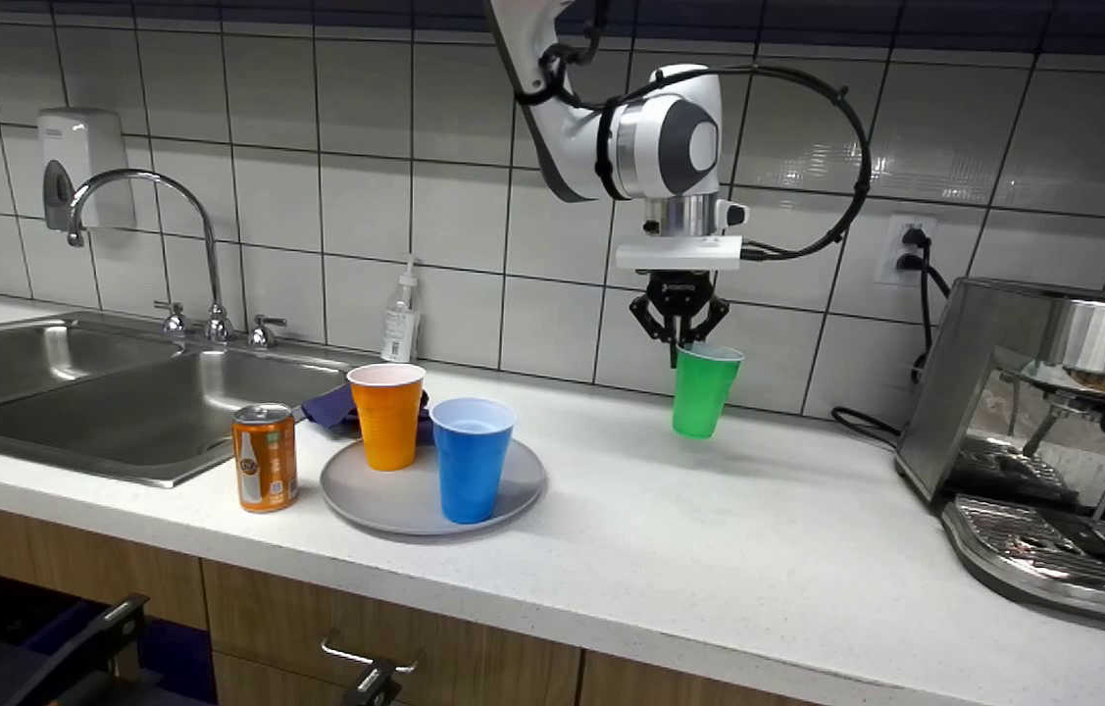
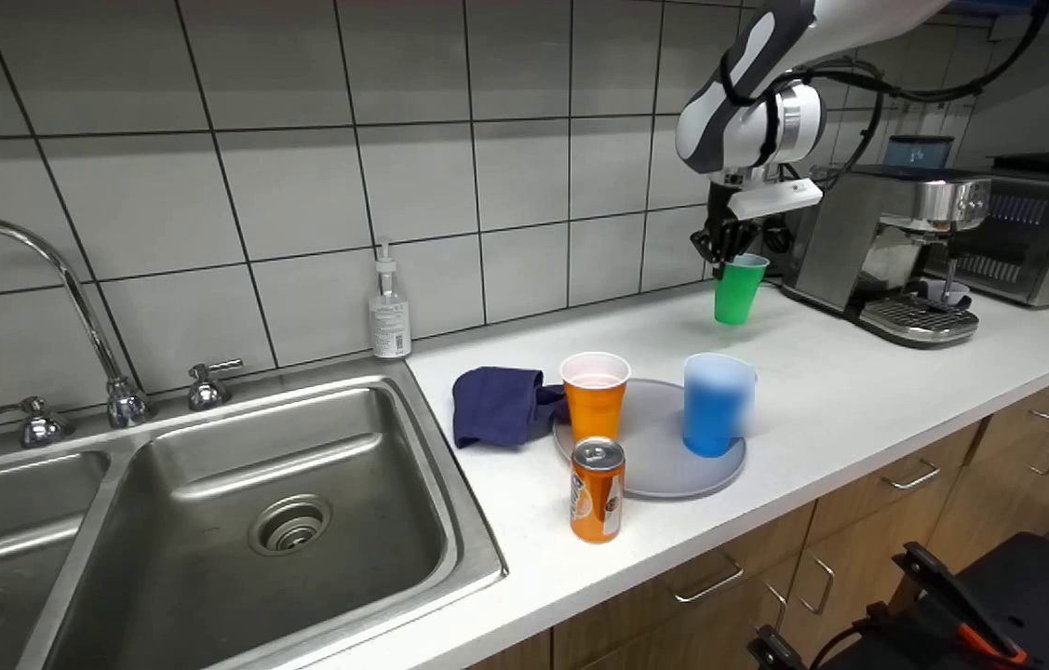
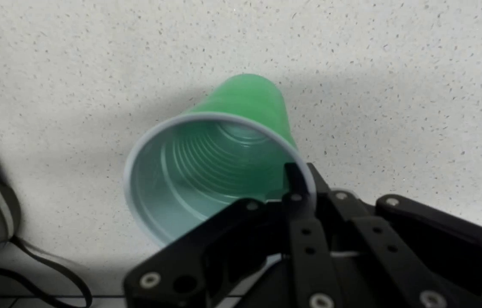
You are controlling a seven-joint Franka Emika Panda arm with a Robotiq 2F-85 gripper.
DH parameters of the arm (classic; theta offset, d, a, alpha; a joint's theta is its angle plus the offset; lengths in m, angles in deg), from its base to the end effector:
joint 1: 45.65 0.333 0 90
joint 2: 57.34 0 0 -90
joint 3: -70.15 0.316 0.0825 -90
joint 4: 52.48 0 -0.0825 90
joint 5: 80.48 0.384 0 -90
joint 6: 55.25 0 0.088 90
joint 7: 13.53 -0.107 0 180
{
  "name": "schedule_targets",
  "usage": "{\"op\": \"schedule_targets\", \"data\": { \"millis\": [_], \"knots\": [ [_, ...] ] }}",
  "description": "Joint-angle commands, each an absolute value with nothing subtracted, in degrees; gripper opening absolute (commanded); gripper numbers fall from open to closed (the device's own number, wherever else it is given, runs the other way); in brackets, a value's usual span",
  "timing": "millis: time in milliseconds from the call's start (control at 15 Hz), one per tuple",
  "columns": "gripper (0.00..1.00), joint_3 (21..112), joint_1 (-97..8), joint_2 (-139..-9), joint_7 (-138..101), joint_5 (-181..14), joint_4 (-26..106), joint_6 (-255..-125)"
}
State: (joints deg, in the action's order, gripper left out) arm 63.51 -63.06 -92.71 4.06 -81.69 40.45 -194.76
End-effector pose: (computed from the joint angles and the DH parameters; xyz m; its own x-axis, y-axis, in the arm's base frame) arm 0.6530 -0.2786 0.2842 0.9852 -0.0578 0.1615 -0.0807 -0.9870 0.1388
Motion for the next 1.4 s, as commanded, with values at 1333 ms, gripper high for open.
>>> {"op": "schedule_targets", "data": {
  "millis": [1333],
  "knots": [
    [0.01,58.19,-46.03,-77.85,-29.76,-91.13,63.44,-199.25]
  ]
}}
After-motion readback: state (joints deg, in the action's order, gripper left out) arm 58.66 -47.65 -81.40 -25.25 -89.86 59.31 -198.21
